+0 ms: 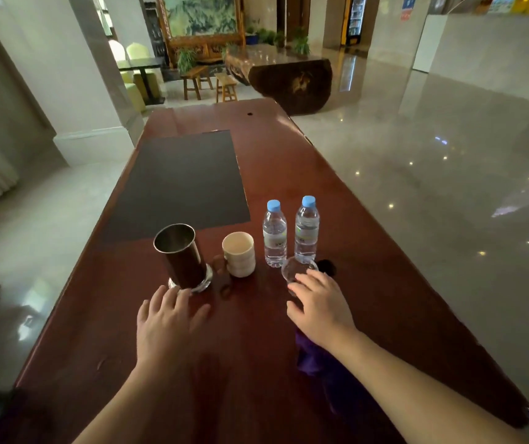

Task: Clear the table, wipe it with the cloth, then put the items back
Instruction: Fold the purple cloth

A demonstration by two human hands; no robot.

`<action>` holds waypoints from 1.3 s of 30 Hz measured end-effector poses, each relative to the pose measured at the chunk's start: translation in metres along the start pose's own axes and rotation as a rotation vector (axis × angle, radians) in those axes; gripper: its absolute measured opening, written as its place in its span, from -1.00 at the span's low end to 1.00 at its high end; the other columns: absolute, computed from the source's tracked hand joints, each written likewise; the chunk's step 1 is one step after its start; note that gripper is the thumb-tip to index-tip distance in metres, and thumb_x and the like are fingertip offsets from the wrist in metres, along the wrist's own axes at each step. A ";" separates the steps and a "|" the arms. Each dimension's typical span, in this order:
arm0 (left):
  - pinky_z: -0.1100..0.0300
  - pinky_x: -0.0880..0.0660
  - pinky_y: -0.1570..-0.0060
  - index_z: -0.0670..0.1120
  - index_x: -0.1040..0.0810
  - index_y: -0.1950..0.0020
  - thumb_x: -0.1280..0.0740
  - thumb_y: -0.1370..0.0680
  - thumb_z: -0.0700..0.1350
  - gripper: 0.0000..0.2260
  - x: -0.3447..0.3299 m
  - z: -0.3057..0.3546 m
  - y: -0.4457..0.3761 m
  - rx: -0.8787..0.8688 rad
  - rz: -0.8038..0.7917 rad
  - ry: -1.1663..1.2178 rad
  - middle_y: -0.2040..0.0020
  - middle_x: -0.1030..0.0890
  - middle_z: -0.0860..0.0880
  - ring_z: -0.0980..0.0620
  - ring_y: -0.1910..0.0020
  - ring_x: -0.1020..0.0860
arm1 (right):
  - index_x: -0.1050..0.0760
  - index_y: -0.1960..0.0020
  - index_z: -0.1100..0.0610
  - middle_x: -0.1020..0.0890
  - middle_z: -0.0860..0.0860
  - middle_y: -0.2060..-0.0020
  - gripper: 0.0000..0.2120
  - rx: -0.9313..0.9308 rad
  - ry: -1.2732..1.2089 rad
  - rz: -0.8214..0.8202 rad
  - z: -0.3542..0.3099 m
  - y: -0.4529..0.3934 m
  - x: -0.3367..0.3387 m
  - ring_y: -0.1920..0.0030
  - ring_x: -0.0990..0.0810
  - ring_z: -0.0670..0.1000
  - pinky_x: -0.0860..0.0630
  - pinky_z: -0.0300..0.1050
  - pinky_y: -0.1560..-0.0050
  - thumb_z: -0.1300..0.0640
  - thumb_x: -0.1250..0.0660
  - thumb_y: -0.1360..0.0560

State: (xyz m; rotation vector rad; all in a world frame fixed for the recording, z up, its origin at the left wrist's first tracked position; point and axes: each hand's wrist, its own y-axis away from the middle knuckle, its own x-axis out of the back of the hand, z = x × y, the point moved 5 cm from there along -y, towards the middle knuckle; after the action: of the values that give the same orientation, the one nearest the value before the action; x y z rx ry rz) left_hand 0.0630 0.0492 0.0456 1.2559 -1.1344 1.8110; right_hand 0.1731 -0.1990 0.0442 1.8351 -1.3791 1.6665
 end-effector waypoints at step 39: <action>0.02 -0.53 0.19 -0.12 -0.55 -0.13 -0.18 -0.42 -0.38 -0.64 -0.147 0.184 0.076 0.767 -0.799 1.475 0.07 -0.64 -0.19 -0.15 0.13 -0.58 | -0.44 -0.36 -0.09 -0.61 -0.03 -0.15 -0.46 -0.996 -1.033 -0.573 0.110 0.102 -0.068 -0.08 -0.59 0.03 -0.51 -0.06 0.01 -0.03 -0.36 -0.38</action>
State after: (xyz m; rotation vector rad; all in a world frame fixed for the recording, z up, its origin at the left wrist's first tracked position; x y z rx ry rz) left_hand 0.1156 -0.1550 -0.0842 0.2520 0.8050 1.7821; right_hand 0.1671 -0.3025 -0.0839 2.0604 -1.3408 -0.3630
